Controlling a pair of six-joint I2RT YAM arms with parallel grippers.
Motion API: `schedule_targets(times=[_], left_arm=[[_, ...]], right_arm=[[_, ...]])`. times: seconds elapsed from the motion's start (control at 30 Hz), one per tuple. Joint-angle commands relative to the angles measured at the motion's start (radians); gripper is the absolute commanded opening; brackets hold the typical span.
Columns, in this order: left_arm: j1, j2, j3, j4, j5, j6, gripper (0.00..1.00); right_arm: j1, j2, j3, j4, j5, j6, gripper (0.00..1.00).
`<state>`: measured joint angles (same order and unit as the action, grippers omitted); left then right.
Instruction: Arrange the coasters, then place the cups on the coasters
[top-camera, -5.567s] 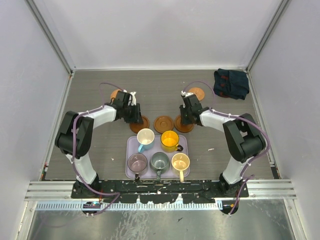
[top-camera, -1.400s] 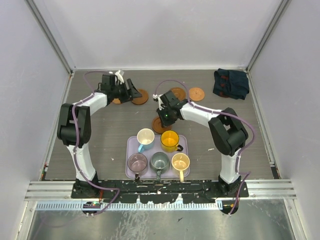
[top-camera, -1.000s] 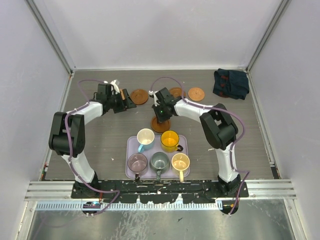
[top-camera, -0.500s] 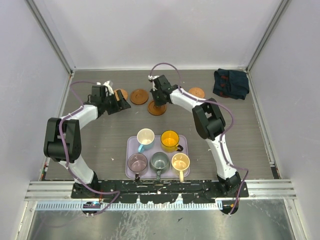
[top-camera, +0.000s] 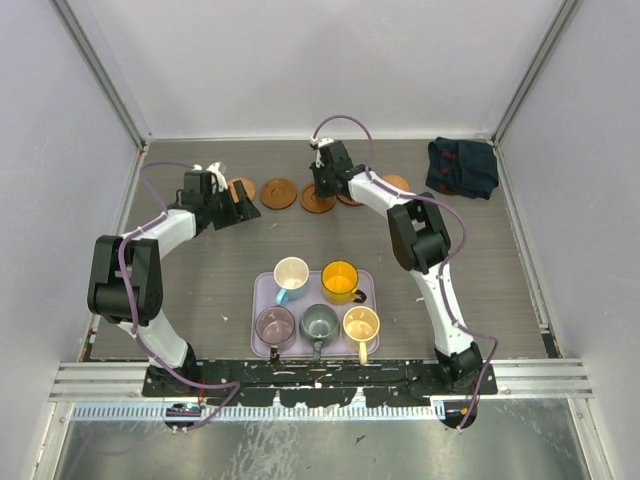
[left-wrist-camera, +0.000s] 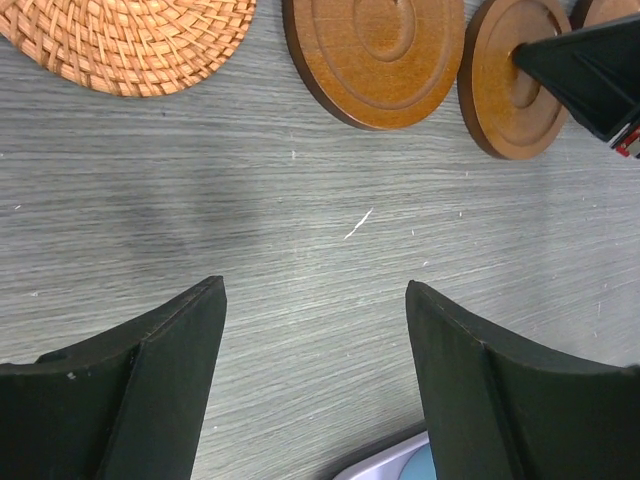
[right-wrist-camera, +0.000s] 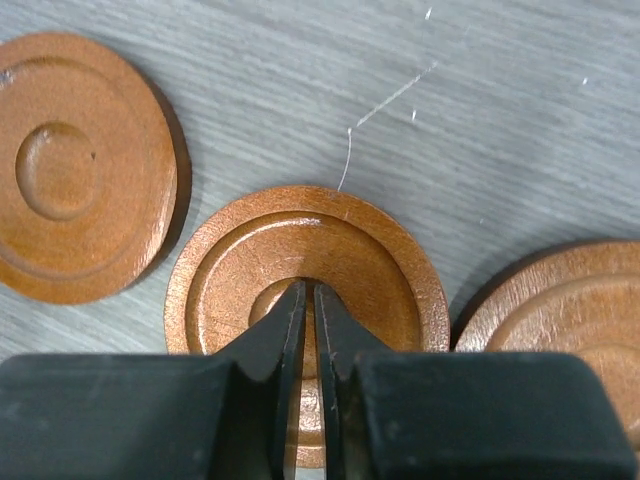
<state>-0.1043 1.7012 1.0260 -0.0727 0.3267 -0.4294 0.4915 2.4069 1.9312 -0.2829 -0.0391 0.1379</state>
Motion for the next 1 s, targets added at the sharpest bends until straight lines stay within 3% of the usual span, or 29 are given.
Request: schedule_targets(times=[0.0,0.43,0.97], left_arm=[[0.003,0.001,0.044,0.006,-0.023,0.024,0.74],[0.005,0.039,0.066,0.000,-0.039,0.030,0.75],[0.021,0.040,0.120,0.102,-0.078,0.069,0.74]], right_arm=[[-0.012,0.072,0.039,0.022,0.002,0.010,0.15],[-0.015,0.107,0.070,0.081,0.006,0.006,0.17],[-0.016,-0.093,-0.025,0.168,0.023,-0.029,0.25]])
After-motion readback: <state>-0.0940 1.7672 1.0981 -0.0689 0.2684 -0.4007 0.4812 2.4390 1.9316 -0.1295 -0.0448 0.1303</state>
